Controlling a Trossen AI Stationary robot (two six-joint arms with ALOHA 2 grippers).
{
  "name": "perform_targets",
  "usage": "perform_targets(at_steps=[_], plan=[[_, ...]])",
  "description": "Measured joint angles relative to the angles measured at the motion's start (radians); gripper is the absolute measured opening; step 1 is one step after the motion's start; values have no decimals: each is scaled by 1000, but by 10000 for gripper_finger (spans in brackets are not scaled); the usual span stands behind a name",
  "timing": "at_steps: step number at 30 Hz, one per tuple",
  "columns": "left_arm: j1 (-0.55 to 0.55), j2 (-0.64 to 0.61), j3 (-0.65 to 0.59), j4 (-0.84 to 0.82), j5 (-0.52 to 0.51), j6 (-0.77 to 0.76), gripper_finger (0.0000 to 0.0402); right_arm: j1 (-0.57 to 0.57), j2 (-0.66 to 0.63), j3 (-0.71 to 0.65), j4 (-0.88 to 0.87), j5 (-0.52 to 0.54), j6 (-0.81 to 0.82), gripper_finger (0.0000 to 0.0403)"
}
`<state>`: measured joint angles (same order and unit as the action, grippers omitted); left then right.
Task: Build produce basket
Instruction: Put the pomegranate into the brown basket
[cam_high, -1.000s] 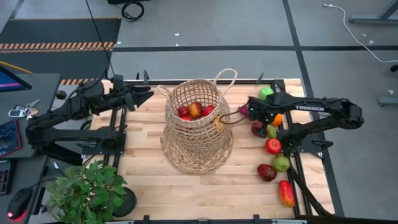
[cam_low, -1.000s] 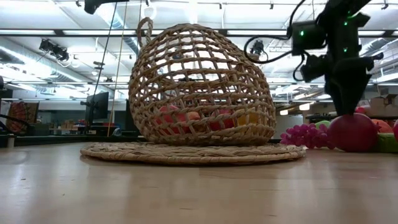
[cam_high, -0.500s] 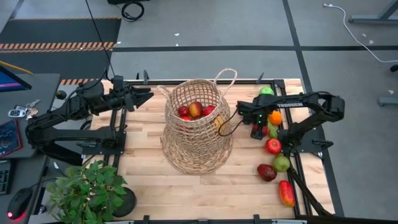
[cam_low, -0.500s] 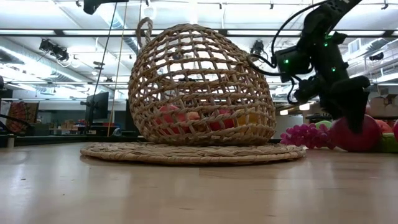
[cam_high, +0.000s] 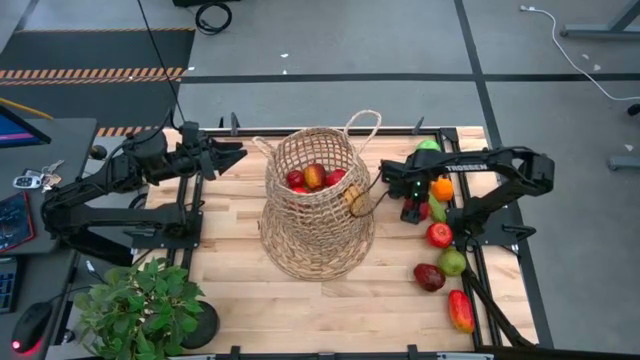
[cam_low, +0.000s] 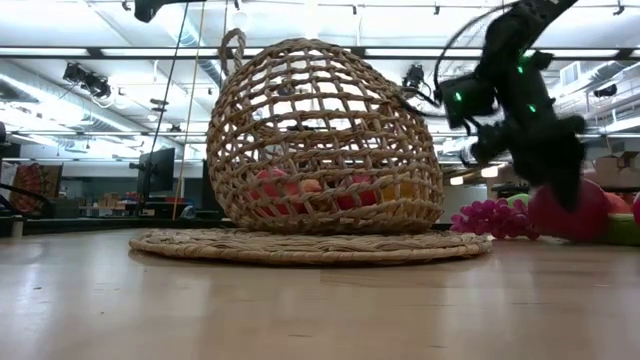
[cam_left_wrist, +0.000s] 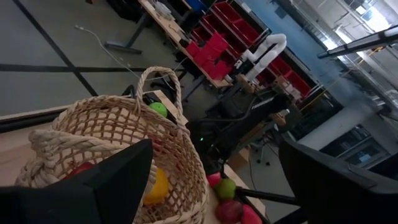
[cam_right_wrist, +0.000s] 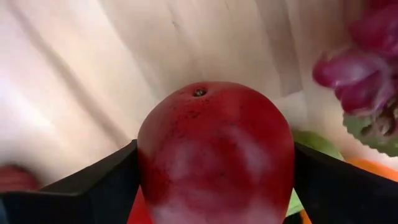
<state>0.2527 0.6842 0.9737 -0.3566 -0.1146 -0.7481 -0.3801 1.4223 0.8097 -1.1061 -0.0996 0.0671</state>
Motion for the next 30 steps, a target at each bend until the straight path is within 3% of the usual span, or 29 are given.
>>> perform_targets(at_steps=[5, 10, 13, 16, 23, 27, 30], plan=[[0, -10, 0, 2, 4, 39, 357, 13, -24, 117, -86, -86, 90, 371], [5, -14, 0, 3, 3, 79, 357, 32, -71, 288, -169, -278, 173, 372], [15, -10, 0, 6, 3, 88, 357, 40, -105, 425, -153, -369, 238, 376], [27, -11, 0, 9, 3, 110, 357, 39, -122, 584, -93, -390, 302, 377], [32, -11, 0, 58, -31, 184, 357, 0, -132, 904, 266, -395, 386, 379], [32, -11, 0, 59, -33, 193, 357, -30, -132, 981, 599, -390, 452, 380], [32, -11, 0, 62, -40, 196, 357, -46, -133, 991, 791, -328, 485, 380]])
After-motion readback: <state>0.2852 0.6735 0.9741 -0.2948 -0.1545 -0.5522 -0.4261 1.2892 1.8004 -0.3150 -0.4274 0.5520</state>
